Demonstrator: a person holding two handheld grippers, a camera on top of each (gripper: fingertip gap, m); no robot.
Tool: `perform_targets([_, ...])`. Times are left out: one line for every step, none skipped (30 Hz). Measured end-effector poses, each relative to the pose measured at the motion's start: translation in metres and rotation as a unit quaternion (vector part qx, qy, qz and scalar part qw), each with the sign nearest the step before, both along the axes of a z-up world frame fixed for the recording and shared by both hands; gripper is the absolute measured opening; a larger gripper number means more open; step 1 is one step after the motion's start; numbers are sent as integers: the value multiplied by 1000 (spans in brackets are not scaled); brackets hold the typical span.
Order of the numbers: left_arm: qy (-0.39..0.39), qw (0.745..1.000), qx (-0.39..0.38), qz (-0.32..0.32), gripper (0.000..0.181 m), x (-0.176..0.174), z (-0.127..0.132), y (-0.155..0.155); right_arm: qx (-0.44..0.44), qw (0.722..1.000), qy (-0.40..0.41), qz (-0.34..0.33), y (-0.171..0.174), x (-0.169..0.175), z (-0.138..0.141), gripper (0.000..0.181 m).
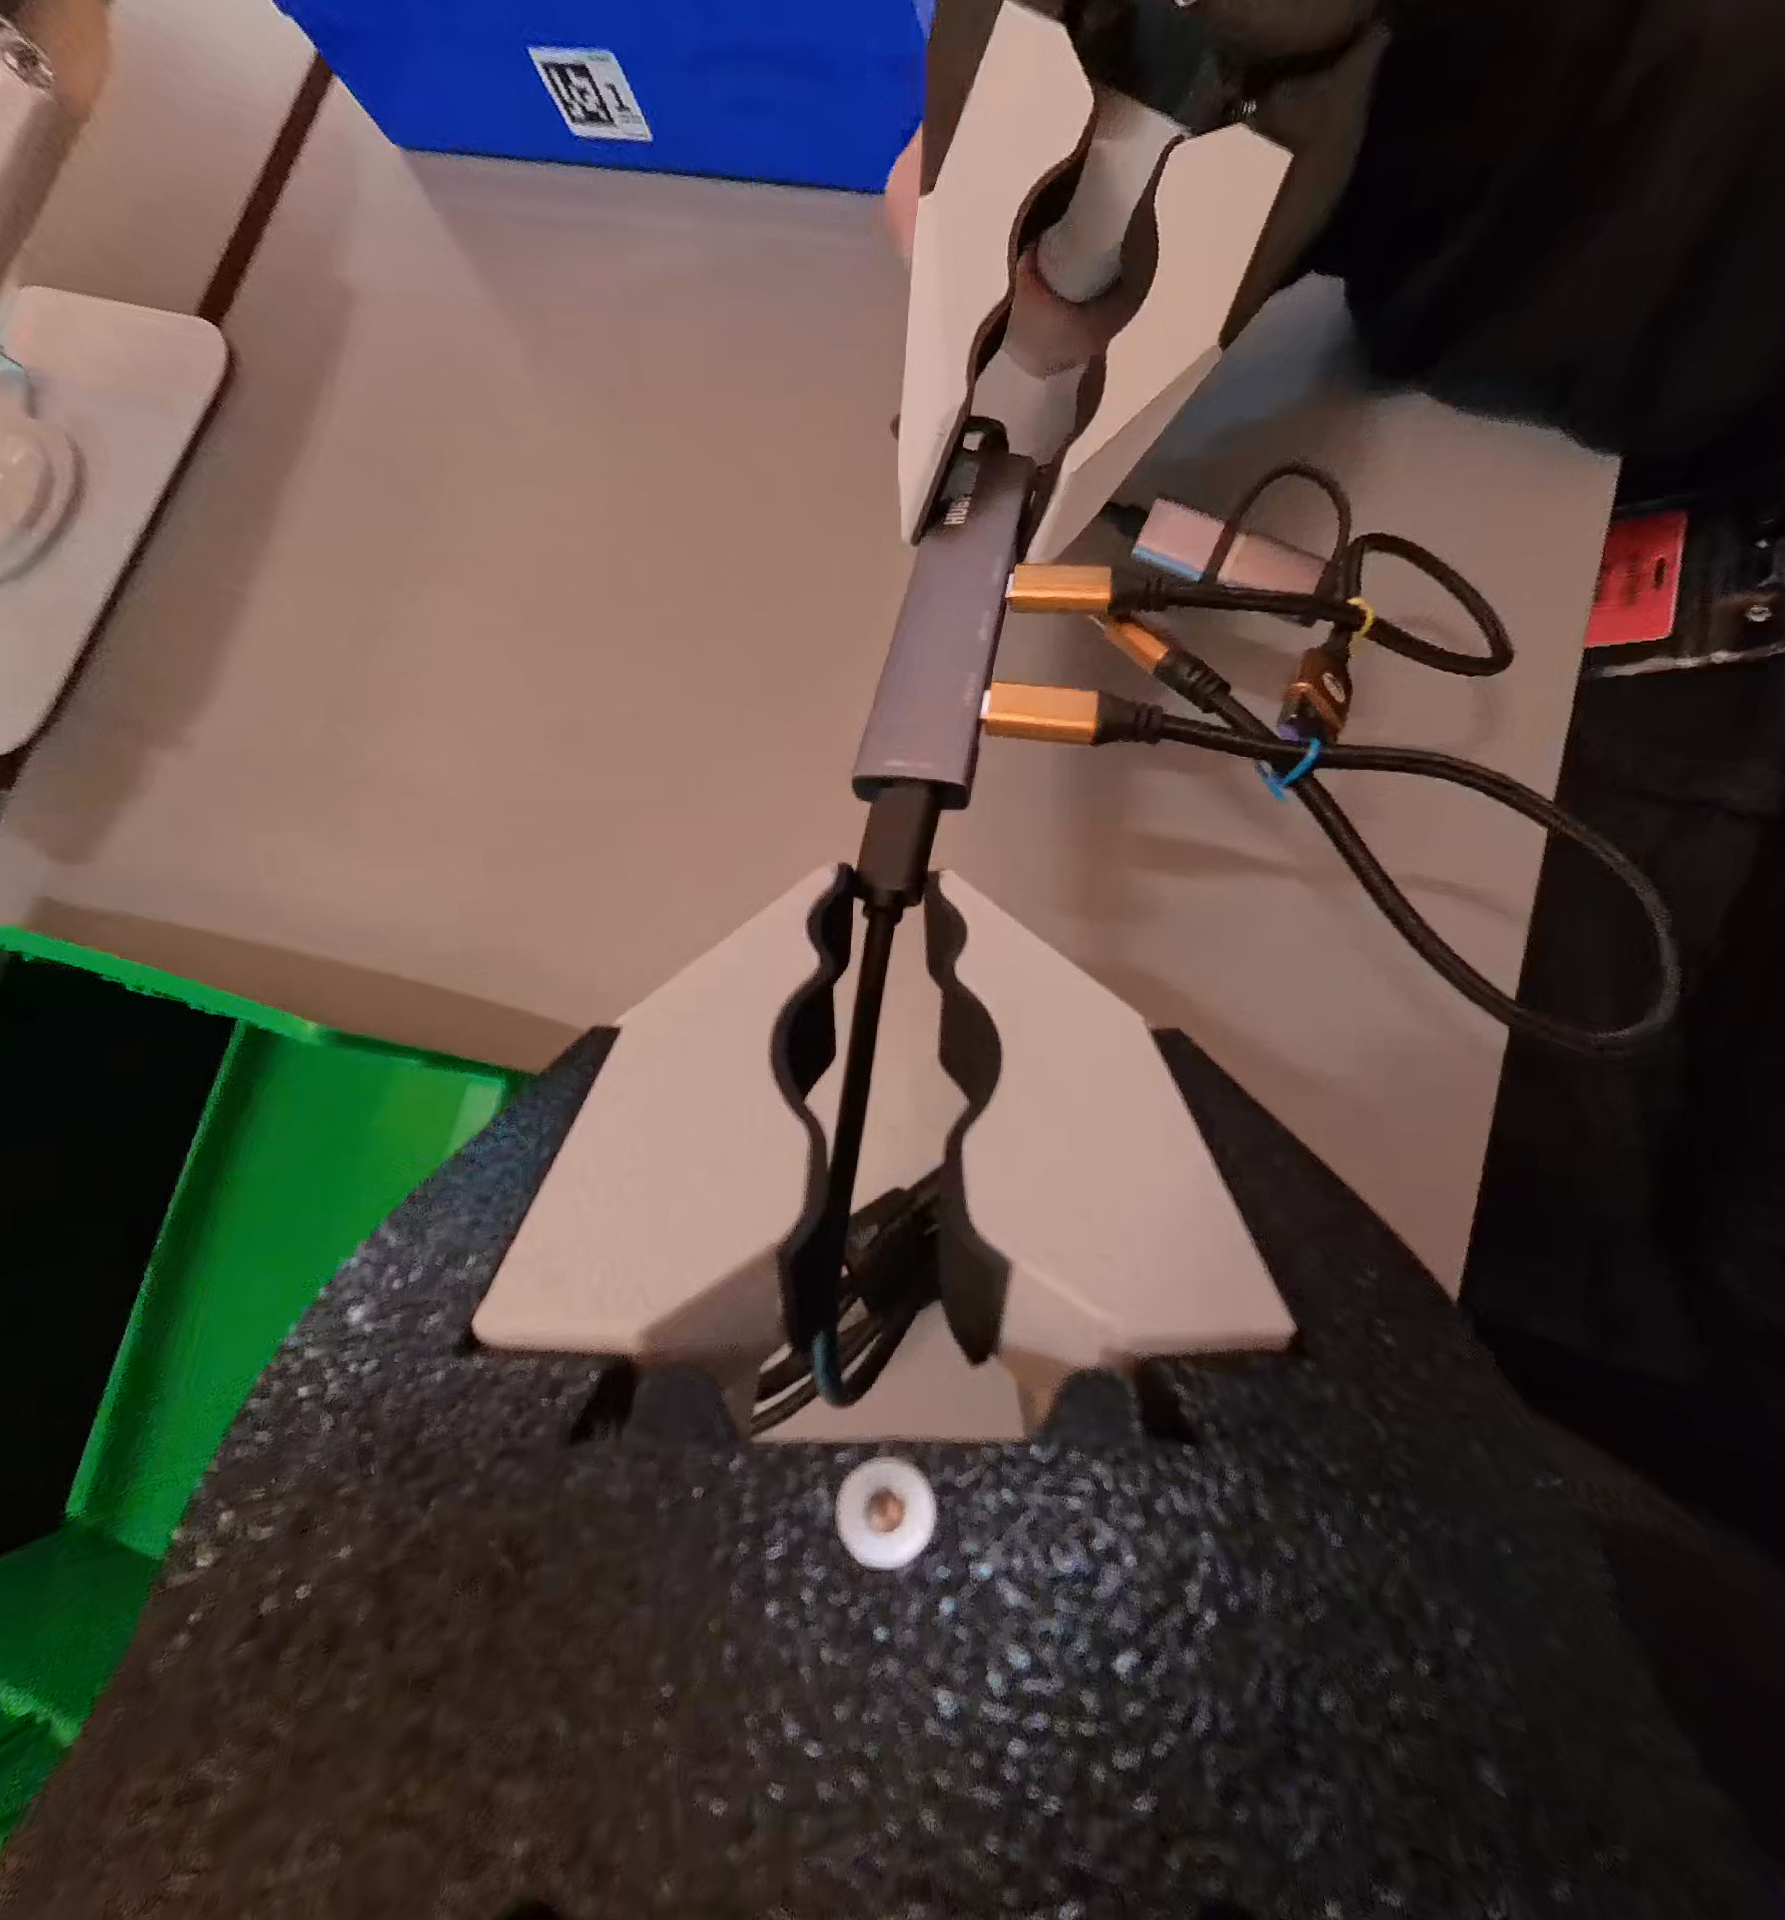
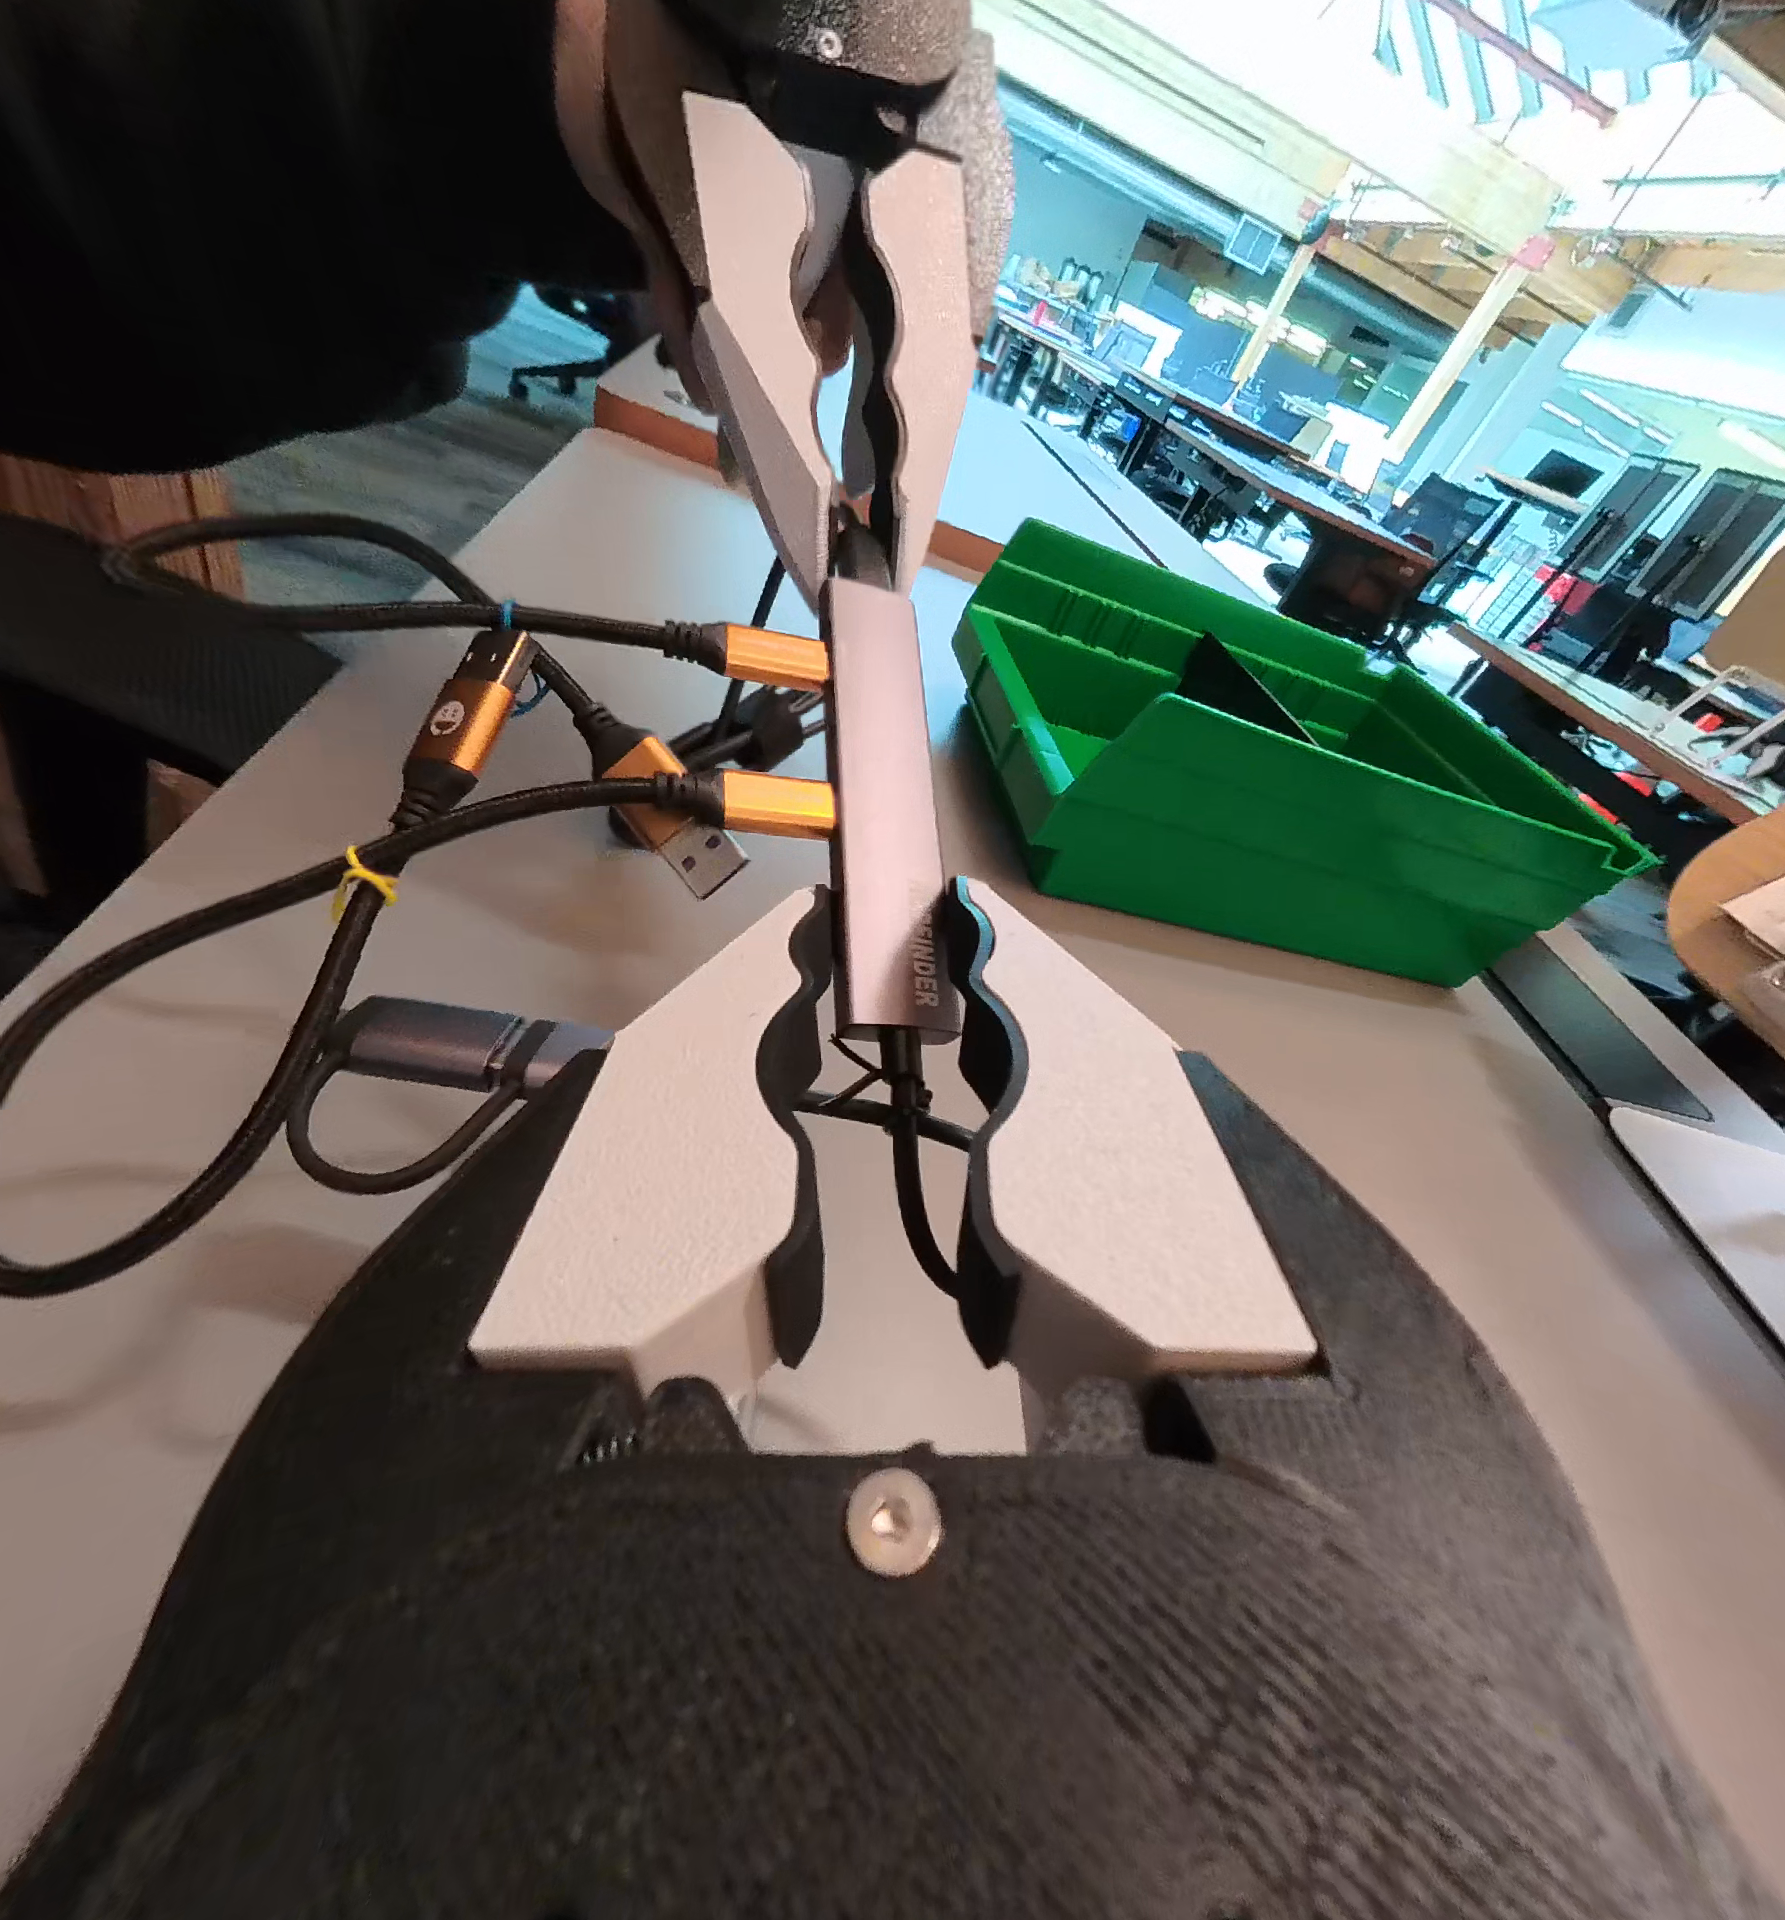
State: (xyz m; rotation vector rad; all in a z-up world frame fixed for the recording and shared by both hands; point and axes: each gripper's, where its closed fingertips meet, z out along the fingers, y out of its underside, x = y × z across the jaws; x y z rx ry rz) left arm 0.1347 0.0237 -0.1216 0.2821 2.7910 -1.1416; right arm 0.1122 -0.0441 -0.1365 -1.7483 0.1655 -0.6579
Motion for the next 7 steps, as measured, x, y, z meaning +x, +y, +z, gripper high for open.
perform_targets([1,1000,9,-3,11,0,-3,2,-12,1000,-6,-2,1,0,-2,20])
perform_targets([-3,1000,21,-7,11,-1,-7,3,-25,1000,-12,-4,2,0,-4,20])
perform_targets([-5,999,32,-10,12,-2,-9,4,-33,999,-16,-3,4,0,-6,20])
perform_targets([0,999,43,-13,11,-3,-12,5,-39,999,-19,-1,7,0,-7,20])
perform_targets([1,998,59,-13,11,-3,-15,7,-48,999,-22,-4,7,0,-9,20])
perform_targets([-3,997,74,-12,10,-2,-18,8,-54,998,-25,-5,8,0,-10,20])
perform_targets([-14,996,85,-16,10,-2,-20,9,-59,998,-26,-6,8,0,-10,20])
